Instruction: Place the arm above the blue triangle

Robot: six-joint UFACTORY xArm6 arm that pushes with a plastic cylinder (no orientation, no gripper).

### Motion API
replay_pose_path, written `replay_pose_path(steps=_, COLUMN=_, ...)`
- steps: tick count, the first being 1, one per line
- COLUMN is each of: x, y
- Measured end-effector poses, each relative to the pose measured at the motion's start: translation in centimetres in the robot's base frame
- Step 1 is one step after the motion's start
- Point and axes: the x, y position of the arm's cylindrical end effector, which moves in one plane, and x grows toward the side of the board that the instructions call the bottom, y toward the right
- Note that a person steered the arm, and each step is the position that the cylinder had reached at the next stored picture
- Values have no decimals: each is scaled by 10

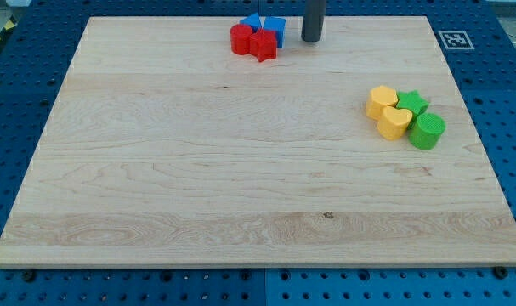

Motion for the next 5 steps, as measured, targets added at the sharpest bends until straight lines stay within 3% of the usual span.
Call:
replay_pose_path(steps=3, x=-53, y=-13)
replay_pose_path(steps=5, x=-52, y=-86)
